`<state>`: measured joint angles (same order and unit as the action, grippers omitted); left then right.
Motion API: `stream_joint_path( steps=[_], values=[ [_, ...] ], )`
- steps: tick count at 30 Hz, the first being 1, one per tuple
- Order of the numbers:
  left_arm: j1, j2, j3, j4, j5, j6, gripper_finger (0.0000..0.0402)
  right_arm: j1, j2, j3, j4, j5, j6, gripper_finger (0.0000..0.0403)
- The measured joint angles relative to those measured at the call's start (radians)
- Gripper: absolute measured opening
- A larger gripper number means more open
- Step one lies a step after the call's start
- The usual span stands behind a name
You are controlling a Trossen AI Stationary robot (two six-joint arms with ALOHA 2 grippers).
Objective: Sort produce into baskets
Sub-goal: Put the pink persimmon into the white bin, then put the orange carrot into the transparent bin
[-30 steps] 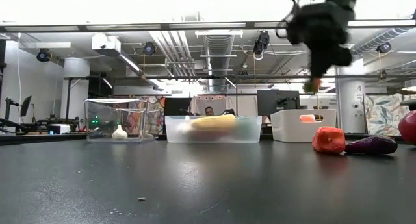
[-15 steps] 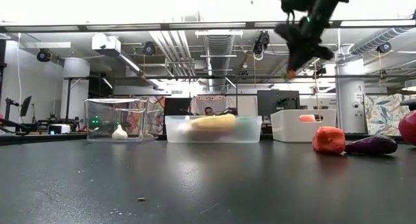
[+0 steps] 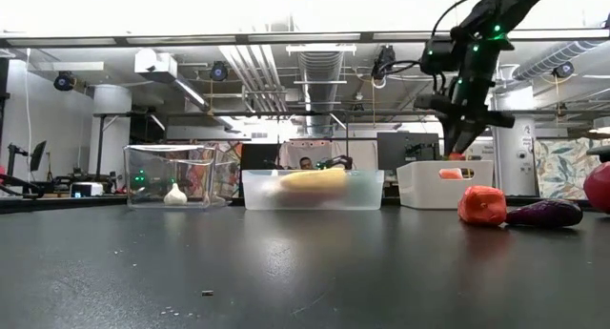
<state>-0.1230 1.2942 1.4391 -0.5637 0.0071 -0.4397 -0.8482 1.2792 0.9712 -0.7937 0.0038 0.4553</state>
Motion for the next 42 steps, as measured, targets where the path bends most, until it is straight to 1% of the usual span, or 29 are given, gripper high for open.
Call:
stream_joint_path(
  steps=[3, 8, 14, 17, 19, 22, 24, 26, 33, 38, 42],
  values=[
    [0.000, 0.000, 0.000, -0.003, -0.003, 0.000, 0.0178, 0.000, 0.018, 0.000, 0.003, 0.022, 0.005, 0.0115],
    [0.000, 0.000, 0.000, -0.016, -0.024, 0.000, 0.0178, -0.002, 0.040, 0.004, 0.003, 0.023, 0.003, 0.0157],
    [0.000, 0.000, 0.000, -0.035, -0.026, 0.000, 0.0178, -0.001, 0.032, 0.004, -0.001, 0.016, -0.002, 0.0187],
    [0.000, 0.004, -0.001, -0.044, -0.051, 0.003, 0.0178, -0.001, -0.001, 0.004, -0.003, -0.031, -0.002, 0.0194],
    [0.000, 0.015, -0.002, -0.043, -0.092, 0.004, 0.0178, -0.001, -0.027, 0.004, -0.013, -0.082, 0.002, 0.0196],
    [0.000, 0.054, -0.004, -0.039, -0.127, 0.004, 0.0178, 0.012, -0.077, 0.005, -0.027, -0.165, 0.019, 0.0195],
    [0.001, 0.094, -0.005, -0.030, -0.141, 0.004, 0.0178, 0.033, -0.112, 0.005, -0.042, -0.213, 0.032, 0.0194],
    [0.000, 0.144, -0.005, 0.011, -0.146, -0.007, 0.0178, 0.066, -0.150, 0.005, -0.059, -0.239, 0.051, 0.0194],
    [0.000, 0.381, 0.014, 0.182, -0.157, -0.155, 0.0178, 0.189, -0.270, 0.005, -0.084, -0.242, 0.121, 0.0194],
    [0.000, 0.584, 0.115, 0.170, -0.157, -0.203, 0.0178, 0.242, -0.327, 0.015, -0.087, -0.239, 0.127, 0.0194],
    [0.012, 0.740, 0.266, 0.117, -0.154, -0.253, 0.0178, 0.251, -0.336, 0.068, -0.088, -0.235, 0.118, 0.0194]
  ],
)
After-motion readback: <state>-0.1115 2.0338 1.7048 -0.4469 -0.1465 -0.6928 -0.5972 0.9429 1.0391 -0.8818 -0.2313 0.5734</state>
